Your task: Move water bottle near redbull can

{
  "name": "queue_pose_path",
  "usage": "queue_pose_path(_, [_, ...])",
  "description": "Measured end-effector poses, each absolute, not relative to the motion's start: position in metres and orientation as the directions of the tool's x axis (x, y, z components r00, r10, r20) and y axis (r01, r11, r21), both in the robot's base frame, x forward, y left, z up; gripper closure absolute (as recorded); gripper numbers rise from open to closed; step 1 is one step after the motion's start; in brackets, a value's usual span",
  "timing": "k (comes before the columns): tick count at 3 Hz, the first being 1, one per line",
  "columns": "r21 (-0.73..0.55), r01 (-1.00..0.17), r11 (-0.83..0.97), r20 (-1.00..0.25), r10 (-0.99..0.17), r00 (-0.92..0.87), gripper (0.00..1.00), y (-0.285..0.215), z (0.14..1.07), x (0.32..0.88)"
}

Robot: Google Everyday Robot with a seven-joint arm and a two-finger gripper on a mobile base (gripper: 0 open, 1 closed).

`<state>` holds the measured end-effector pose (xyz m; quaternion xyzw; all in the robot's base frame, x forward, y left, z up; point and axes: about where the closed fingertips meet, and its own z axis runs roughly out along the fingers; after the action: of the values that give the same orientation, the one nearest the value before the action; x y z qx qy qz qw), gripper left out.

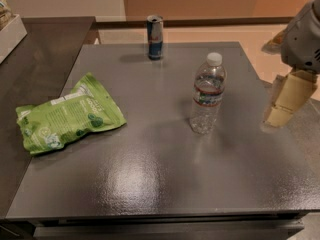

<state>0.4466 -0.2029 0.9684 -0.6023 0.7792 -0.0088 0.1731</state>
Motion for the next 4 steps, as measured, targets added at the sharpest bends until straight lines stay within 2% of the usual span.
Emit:
queue_pose_path(3, [-0.119,-0.955,0.270,-0.491,-0.852,-0.180,0.00,-0.128,0.942,0.485])
queue_pose_path(4, [-0.083,-0.960,0.266,-0.549,-0.816,-0.178,0.18,-0.112,0.942,0.489])
